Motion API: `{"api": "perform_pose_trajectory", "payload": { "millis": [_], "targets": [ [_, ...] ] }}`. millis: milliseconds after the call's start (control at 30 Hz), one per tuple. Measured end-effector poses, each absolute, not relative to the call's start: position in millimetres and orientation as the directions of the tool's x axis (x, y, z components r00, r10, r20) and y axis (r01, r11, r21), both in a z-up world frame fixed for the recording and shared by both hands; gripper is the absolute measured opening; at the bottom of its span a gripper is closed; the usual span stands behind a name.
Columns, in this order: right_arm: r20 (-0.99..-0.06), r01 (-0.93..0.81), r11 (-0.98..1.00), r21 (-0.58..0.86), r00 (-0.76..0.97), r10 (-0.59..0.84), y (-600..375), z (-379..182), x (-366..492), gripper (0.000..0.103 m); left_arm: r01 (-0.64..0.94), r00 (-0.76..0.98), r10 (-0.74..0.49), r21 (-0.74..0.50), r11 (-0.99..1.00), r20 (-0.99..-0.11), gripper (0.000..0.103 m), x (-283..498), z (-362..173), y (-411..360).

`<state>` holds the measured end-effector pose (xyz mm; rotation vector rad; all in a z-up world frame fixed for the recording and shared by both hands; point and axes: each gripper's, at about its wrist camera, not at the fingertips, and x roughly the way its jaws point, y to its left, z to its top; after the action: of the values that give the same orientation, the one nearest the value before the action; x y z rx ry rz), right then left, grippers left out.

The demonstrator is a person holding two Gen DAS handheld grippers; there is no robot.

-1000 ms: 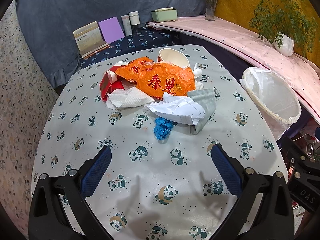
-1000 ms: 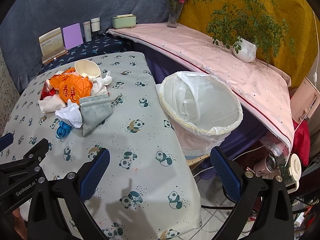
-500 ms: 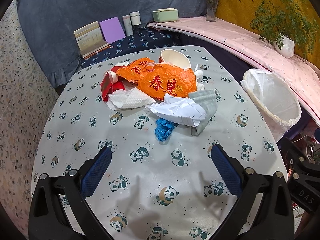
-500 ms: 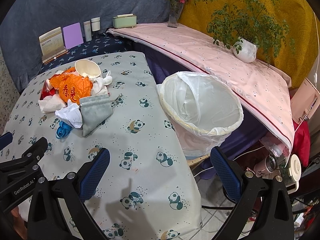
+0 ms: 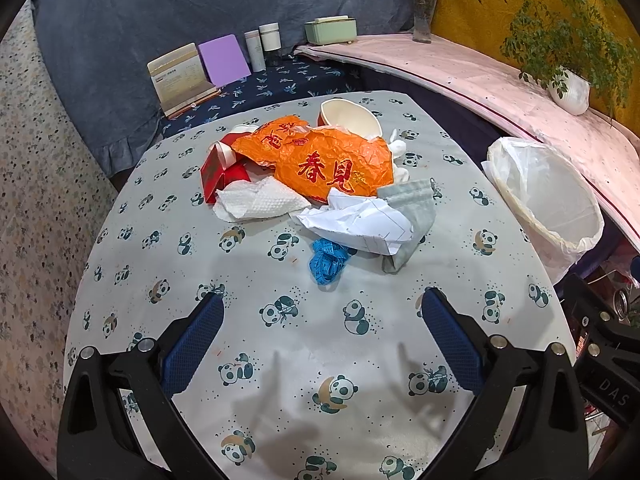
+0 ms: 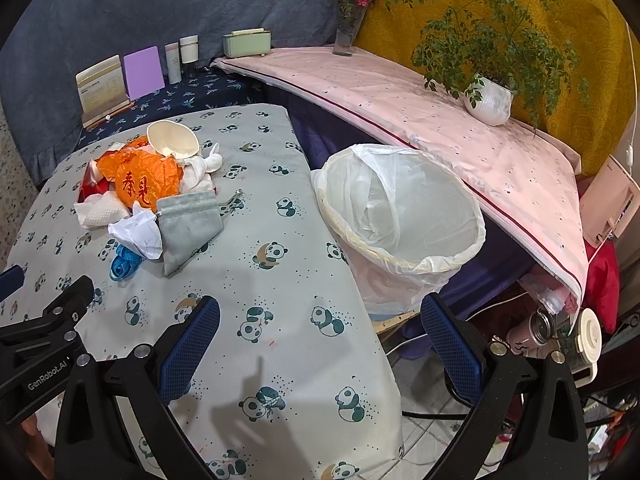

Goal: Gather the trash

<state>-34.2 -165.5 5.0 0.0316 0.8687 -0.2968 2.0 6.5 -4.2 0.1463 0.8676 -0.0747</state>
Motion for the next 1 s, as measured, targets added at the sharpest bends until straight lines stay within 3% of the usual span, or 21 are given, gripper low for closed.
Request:
{"api": "perform_pose_trajectory", "payload": {
  "millis": [1000],
  "targets": [
    [-0.747, 0.289, 0.953, -0.091, 0.613, -0.258, -168.4, 7.6, -36.2, 0.096, 0.145, 0.647, -0.028, 0.086, 0.986, -0.762, 0.094, 1.1, -3.5, 0.2]
  ]
}}
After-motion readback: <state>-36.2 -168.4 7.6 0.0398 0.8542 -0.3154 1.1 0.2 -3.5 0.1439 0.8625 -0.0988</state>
